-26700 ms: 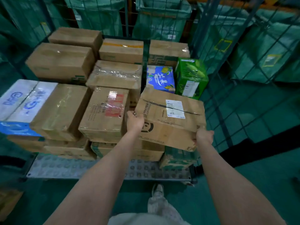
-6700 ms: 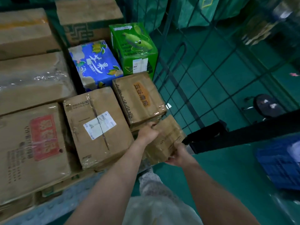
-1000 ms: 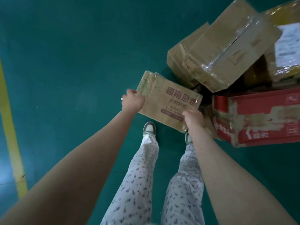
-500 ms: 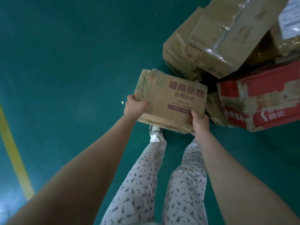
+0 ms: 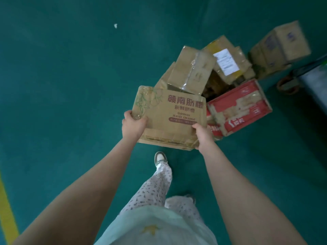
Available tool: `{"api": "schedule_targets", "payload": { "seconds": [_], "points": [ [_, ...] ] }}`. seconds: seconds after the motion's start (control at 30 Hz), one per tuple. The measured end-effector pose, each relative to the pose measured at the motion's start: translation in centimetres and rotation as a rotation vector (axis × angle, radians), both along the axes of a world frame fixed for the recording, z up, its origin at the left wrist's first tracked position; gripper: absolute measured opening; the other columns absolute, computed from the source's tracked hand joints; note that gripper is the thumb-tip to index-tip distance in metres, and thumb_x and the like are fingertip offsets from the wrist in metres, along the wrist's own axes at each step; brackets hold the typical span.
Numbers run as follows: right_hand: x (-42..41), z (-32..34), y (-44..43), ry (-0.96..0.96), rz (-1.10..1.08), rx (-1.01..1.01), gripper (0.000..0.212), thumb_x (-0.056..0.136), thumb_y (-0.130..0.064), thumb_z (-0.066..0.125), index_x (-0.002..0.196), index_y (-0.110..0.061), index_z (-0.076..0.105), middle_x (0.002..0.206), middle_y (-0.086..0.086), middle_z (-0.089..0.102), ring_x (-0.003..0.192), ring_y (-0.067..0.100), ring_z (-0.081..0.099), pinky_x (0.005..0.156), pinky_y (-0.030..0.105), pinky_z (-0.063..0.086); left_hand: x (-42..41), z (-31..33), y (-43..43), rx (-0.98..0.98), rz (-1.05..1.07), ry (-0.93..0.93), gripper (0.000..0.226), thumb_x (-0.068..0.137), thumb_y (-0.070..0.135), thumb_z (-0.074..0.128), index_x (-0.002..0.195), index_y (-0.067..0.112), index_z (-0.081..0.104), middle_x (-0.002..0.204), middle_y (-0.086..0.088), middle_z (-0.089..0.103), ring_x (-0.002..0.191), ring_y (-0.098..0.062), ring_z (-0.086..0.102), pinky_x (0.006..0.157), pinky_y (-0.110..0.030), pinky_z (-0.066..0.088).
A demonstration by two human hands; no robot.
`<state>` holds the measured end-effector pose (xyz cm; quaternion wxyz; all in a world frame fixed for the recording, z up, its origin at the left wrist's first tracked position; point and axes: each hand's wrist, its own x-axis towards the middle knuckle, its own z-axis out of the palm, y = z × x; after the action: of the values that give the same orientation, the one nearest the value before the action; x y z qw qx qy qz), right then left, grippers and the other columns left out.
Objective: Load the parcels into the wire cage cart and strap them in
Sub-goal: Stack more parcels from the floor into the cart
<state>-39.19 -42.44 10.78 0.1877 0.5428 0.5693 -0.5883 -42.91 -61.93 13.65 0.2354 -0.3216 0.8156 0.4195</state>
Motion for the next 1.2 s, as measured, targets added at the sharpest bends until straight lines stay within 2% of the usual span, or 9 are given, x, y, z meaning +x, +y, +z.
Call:
{"api": "schedule_targets", "payload": {
  "seconds": [0.13, 0.23, 0.5, 0.57, 0.63, 0.8, 0.93, 1.07, 1.2],
  "points": [
    [1.9, 3.5, 1.6, 0.104, -0.058, -0.036, 0.051, 0.091, -0.019, 0.054, 0.138, -0.018, 0.036, 0.128, 0.007, 0.051, 0.111, 0.028, 0.052, 0.097, 0.049, 0.046, 1.2, 4.1, 1.9, 0.044, -0.001, 0.128, 0.083, 0.062, 0.043, 0.051, 0.139, 0.018, 0.033, 0.13, -0.008, 0.048, 0.113, -0.03, 0.051, 0.098, -0.044, 0.043],
    [3.8, 5.5, 2.8, 0.176, -0.086, -0.023, 0.058, 0.087, -0.024, 0.057, 0.14, -0.021, 0.033, 0.132, 0.004, 0.05, 0.115, 0.028, 0.051, 0.099, 0.051, 0.044, 2.5, 6.2, 3.6, 0.072, 0.024, 0.197, 0.084, 0.058, 0.044, 0.049, 0.138, 0.02, 0.034, 0.129, -0.007, 0.048, 0.115, -0.031, 0.05, 0.099, -0.048, 0.042],
    [13.4, 11.6, 8.6, 0.302, -0.231, 0.03, 0.049, 0.087, -0.025, 0.058, 0.131, -0.017, 0.037, 0.119, 0.003, 0.05, 0.109, 0.025, 0.051, 0.095, 0.049, 0.045, 8.8, 11.4, 9.7, 0.201, -0.115, 0.29, 0.073, 0.07, 0.042, 0.054, 0.137, 0.023, 0.036, 0.128, -0.007, 0.05, 0.113, -0.03, 0.052, 0.099, -0.048, 0.044],
    [16.1, 13.4, 10.1, 0.338, -0.282, 0.055, 0.043, 0.087, -0.025, 0.058, 0.125, -0.016, 0.039, 0.116, 0.004, 0.05, 0.104, 0.024, 0.05, 0.088, 0.045, 0.045, 10.4, 13.0, 11.4, 0.231, -0.171, 0.307, 0.074, 0.065, 0.045, 0.053, 0.134, 0.024, 0.039, 0.125, -0.005, 0.052, 0.108, -0.03, 0.056, 0.096, -0.048, 0.047],
    [18.7, 15.0, 11.5, 0.38, -0.336, 0.07, 0.037, 0.087, -0.025, 0.058, 0.119, -0.017, 0.04, 0.114, 0.003, 0.05, 0.101, 0.023, 0.049, 0.081, 0.041, 0.043, 11.7, 14.4, 13.2, 0.262, -0.227, 0.334, 0.065, 0.075, 0.04, 0.056, 0.135, 0.022, 0.039, 0.119, -0.002, 0.052, 0.108, -0.031, 0.056, 0.093, -0.046, 0.046],
    [22.8, 18.0, 14.9, 0.413, -0.437, 0.134, 0.039, 0.087, -0.029, 0.057, 0.121, -0.02, 0.04, 0.115, 0.002, 0.047, 0.101, 0.024, 0.048, 0.079, 0.042, 0.042, 13.1, 16.6, 18.0, 0.338, -0.324, 0.37, 0.057, 0.085, 0.03, 0.055, 0.138, 0.02, 0.039, 0.134, -0.005, 0.048, 0.116, -0.029, 0.05, 0.1, -0.048, 0.043],
    [24.7, 19.6, 17.9, 0.438, -0.542, 0.181, 0.031, 0.089, -0.027, 0.056, 0.113, -0.021, 0.038, 0.11, 0.002, 0.047, 0.096, 0.022, 0.048, 0.068, 0.039, 0.041, 13.3, 18.2, 22.2, 0.416, -0.428, 0.367, 0.053, 0.084, 0.03, 0.055, 0.135, 0.02, 0.043, 0.125, -0.005, 0.052, 0.103, -0.026, 0.051, 0.094, -0.045, 0.045],
    [25.1, 20.4, 21.1, 0.451, -0.626, 0.255, 0.034, 0.088, -0.029, 0.057, 0.116, -0.02, 0.039, 0.117, 0.006, 0.05, 0.097, 0.025, 0.051, 0.072, 0.04, 0.042, 12.4, 19.2, 26.6, 0.465, -0.537, 0.373, 0.052, 0.086, 0.028, 0.055, 0.135, 0.017, 0.042, 0.127, -0.006, 0.049, 0.11, -0.026, 0.048, 0.098, -0.046, 0.044],
    [24.3, 20.7, 24.4, 0.43, -0.691, 0.322, 0.04, 0.087, -0.032, 0.056, 0.122, -0.02, 0.04, 0.121, 0.008, 0.05, 0.099, 0.027, 0.052, 0.076, 0.042, 0.044, 10.7, 19.3, 30.8, 0.511, -0.64, 0.37, 0.051, 0.087, 0.027, 0.054, 0.135, 0.015, 0.041, 0.125, -0.005, 0.049, 0.106, -0.024, 0.047, 0.097, -0.048, 0.045]
  ]
}}
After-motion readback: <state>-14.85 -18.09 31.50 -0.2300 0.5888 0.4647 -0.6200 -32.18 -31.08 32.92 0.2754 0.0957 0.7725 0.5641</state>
